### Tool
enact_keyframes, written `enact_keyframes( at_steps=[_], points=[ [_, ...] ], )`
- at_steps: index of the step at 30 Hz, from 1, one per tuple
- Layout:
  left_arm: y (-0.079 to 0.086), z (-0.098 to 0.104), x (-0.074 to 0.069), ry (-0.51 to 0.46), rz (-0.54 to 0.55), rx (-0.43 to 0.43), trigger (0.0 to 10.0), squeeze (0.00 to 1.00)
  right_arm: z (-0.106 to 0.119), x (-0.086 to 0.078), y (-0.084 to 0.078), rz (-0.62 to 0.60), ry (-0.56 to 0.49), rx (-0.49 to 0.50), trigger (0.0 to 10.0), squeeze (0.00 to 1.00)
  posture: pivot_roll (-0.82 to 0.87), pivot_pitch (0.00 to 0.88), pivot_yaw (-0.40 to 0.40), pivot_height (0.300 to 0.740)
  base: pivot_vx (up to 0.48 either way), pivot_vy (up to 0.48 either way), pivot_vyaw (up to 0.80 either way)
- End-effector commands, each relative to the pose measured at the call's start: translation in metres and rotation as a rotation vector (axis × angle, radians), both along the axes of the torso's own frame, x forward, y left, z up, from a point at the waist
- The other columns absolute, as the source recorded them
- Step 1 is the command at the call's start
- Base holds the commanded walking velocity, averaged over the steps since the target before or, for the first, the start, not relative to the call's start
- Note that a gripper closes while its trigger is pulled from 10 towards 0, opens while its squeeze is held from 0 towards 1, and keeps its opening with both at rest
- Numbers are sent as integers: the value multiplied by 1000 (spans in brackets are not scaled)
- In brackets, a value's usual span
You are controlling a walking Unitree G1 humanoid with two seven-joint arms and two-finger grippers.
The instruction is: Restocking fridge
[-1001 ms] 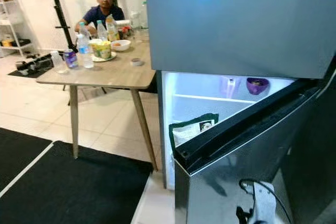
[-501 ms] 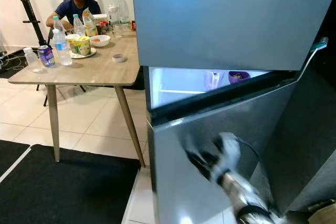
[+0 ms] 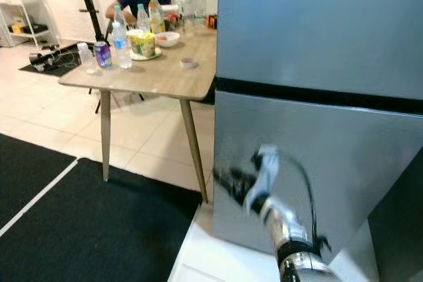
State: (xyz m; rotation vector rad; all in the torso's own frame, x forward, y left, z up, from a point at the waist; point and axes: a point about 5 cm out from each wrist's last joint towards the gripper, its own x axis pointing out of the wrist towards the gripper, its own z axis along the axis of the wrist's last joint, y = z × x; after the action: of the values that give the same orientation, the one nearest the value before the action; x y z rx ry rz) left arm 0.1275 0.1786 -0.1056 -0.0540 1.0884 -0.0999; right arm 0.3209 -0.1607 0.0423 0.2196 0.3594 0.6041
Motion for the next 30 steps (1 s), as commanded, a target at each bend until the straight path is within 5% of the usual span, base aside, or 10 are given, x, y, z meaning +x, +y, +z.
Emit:
enact_keyframes(
  at_steps=[1,3,7,11,14,16,20,30],
  points=[
    [2,-1,-3,6,6,2,10000,0,-11,-7,-6,-17,37,-97,10000,0,-101,0,11,740,0,0,0],
    [1,-1,-4,8,-1,0,10000,0,-49,-37,-26,-136,221,-221,10000,0,-100,0,12,740,0,0,0],
    [1,-1,-4,9,-4,0,10000,0,-63,-53,-35,-180,291,-291,10000,0,-103,0,13,740,0,0,0],
    [0,-1,-4,9,-24,10,10000,0,-106,-117,-69,-327,541,-466,10000,0,-105,0,11,740,0,0,0],
    [0,-1,-4,3,-32,21,10000,0,-122,-153,-83,-350,652,-559,10000,0,-106,0,12,740,0,0,0],
    [0,-1,-3,2,-33,22,10000,0,-123,-156,-83,-353,660,-566,10000,0,-106,0,12,740,0,0,0],
    [2,-1,-3,0,-33,48,10000,0,-133,-194,-98,-330,762,-651,10000,0,-110,0,14,740,0,0,159],
    [5,0,-1,-1,-13,77,10000,0,-135,-198,-99,-318,763,-700,10000,0,-115,0,16,740,0,0,632]
  ],
)
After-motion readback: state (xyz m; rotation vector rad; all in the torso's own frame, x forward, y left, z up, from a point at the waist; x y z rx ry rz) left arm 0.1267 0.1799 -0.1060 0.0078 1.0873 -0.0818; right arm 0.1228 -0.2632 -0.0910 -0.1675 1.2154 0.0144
